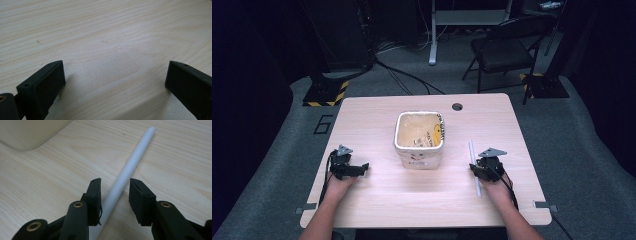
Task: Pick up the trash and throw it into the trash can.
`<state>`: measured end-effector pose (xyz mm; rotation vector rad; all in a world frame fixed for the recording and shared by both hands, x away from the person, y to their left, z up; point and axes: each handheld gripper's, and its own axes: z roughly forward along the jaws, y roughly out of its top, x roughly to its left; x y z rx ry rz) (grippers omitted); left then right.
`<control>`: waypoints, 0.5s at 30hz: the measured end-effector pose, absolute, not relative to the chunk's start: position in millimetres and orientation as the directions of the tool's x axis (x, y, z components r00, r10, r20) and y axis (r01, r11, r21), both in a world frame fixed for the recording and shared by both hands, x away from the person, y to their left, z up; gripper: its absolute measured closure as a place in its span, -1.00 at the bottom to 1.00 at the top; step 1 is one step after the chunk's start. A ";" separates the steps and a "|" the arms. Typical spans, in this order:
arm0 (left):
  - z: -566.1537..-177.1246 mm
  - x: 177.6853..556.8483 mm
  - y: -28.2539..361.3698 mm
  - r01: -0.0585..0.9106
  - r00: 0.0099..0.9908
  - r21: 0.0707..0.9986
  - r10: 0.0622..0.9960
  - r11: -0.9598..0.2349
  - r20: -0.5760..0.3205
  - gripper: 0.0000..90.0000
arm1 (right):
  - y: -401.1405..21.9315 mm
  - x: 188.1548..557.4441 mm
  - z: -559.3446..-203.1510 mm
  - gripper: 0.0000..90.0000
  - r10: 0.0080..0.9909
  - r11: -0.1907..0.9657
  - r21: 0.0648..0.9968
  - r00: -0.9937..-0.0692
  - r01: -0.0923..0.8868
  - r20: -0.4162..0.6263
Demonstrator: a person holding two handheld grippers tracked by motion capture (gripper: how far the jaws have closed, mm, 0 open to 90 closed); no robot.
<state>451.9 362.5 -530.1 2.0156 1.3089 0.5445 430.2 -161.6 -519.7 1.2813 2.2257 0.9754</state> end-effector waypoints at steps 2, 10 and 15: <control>-530.1 452.0 362.5 0.635 0.411 0.721 0.911 -0.277 -0.011 -0.95 | -161.8 430.0 -519.5 0.44 0.864 0.342 0.730 -0.503 0.592 0.003; -530.0 451.9 362.5 0.635 0.411 0.721 0.911 -0.278 -0.011 -0.95 | -160.9 429.2 -517.7 0.67 0.861 0.348 0.720 -0.508 0.600 0.006; -530.0 451.9 362.5 0.635 0.412 0.721 0.911 -0.278 -0.011 -0.95 | -161.2 429.5 -515.8 0.73 0.855 0.364 0.721 -0.518 0.590 -0.007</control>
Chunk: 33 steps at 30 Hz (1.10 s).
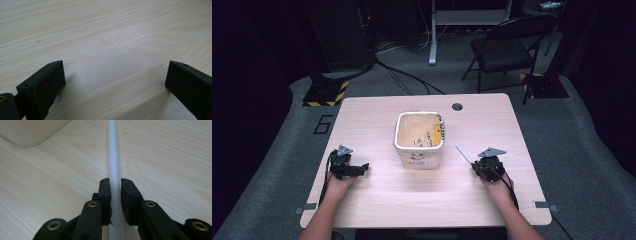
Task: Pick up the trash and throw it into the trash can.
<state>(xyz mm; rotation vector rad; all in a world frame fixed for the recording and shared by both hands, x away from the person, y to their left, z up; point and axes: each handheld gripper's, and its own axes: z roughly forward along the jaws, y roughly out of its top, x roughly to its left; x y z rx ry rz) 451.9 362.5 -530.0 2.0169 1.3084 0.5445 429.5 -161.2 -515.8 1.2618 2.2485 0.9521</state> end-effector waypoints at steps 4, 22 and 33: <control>-530.0 451.9 362.5 0.635 0.412 0.721 0.911 -0.278 -0.011 -0.95 | -163.6 429.4 -512.2 0.74 0.855 0.356 0.731 -0.519 0.582 -0.003; -530.0 451.2 361.8 0.636 0.413 0.720 0.911 -0.278 -0.014 -0.95 | -175.9 421.8 -485.3 0.74 0.861 0.294 0.779 -0.507 0.554 0.035; -530.0 450.8 361.4 0.636 0.414 0.719 0.910 -0.280 -0.011 -0.95 | -185.7 418.8 -467.1 0.74 0.863 0.264 0.792 -0.501 0.551 0.062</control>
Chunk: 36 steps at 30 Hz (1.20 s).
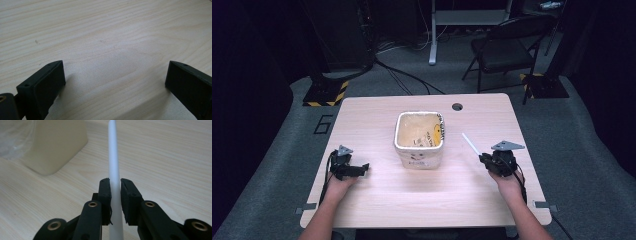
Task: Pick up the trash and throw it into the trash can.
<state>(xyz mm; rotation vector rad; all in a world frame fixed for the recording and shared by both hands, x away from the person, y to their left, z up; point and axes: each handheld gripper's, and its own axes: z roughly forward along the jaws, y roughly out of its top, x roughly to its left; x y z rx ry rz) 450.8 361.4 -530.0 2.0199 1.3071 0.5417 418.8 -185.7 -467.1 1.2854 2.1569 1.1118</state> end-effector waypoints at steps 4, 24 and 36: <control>-530.2 450.9 361.3 0.634 0.413 0.722 0.910 -0.279 -0.012 -0.95 | -184.8 418.7 -456.4 0.74 0.859 0.266 0.798 -0.509 0.540 0.058; -530.2 450.9 361.3 0.634 0.413 0.722 0.911 -0.278 -0.012 -0.95 | -166.1 423.9 -406.8 0.74 0.821 0.276 0.831 -0.568 0.483 0.057; -530.2 450.8 361.4 0.634 0.413 0.722 0.911 -0.278 -0.011 -0.95 | -143.8 432.8 -387.3 0.74 0.789 0.302 0.837 -0.613 0.457 0.050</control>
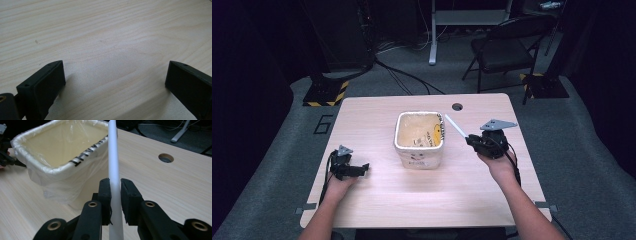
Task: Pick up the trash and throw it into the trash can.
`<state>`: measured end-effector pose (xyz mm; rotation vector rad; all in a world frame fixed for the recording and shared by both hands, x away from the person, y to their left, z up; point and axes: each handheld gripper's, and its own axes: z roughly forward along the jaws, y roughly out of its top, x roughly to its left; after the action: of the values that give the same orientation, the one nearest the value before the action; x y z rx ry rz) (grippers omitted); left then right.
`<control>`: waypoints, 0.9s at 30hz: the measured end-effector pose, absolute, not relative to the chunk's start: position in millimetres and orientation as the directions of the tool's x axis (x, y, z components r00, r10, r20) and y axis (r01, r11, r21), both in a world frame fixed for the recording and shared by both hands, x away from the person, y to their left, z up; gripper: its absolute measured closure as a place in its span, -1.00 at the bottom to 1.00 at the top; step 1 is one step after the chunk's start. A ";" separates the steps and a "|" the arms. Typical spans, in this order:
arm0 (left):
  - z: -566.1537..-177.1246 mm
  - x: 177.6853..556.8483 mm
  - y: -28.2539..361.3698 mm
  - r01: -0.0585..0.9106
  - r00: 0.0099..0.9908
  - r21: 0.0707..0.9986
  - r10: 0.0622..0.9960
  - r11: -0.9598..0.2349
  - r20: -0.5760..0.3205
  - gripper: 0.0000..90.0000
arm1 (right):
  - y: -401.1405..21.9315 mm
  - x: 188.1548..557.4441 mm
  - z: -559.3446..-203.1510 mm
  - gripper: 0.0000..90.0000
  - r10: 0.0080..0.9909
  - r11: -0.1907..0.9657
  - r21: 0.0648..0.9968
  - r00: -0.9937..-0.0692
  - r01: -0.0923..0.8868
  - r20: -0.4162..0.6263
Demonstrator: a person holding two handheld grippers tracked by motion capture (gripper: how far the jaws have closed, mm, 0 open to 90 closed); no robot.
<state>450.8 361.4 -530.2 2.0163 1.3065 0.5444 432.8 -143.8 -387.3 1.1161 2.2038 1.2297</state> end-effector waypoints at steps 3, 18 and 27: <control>-530.2 450.8 361.3 0.633 0.413 0.722 0.911 -0.278 -0.011 -0.95 | -140.9 434.7 -384.2 0.74 0.784 0.299 0.840 -0.618 0.452 0.054; -530.3 450.8 361.2 0.633 0.412 0.723 0.911 -0.276 -0.012 -0.95 | -103.9 450.7 -369.7 0.74 0.741 0.325 0.847 -0.670 0.422 0.049; -530.2 450.8 361.3 0.633 0.413 0.722 0.911 -0.278 -0.011 -0.95 | -84.5 458.8 -365.1 0.74 0.720 0.345 0.847 -0.693 0.405 0.038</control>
<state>450.8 361.3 -530.2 2.0158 1.3068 0.5444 458.8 -84.5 -365.1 0.9955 2.2714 1.2811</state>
